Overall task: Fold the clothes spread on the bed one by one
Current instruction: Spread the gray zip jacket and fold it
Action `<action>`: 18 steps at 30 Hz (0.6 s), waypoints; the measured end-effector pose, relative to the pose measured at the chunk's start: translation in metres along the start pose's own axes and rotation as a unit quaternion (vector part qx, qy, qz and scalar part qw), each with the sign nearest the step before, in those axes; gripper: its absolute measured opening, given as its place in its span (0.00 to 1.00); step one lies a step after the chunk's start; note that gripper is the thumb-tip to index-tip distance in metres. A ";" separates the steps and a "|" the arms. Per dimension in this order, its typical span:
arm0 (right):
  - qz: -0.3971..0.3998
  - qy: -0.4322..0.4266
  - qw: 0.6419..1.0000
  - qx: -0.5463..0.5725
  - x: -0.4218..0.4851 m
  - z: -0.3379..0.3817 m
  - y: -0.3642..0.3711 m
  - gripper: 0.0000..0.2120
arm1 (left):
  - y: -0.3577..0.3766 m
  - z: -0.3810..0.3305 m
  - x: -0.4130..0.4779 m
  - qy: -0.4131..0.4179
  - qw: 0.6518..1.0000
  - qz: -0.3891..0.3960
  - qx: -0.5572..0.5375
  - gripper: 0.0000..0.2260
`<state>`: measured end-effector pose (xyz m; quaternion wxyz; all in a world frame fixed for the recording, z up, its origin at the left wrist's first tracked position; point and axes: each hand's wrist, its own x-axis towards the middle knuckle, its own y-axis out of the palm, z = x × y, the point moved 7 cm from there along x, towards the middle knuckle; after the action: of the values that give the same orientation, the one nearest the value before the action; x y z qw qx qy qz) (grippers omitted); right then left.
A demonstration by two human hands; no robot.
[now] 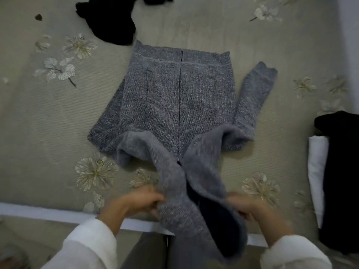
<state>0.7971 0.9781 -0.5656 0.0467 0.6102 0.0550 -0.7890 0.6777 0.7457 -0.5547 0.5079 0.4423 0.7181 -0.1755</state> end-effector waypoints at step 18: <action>0.015 -0.187 0.705 0.684 0.040 0.116 -0.048 0.20 | -0.063 -0.062 0.050 0.118 0.774 -0.087 -0.616 0.17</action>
<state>0.6689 1.0082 -0.5737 -0.3622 0.3159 -0.5187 -0.7071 0.5866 0.7775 -0.5853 0.5652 -0.0127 0.7625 0.3147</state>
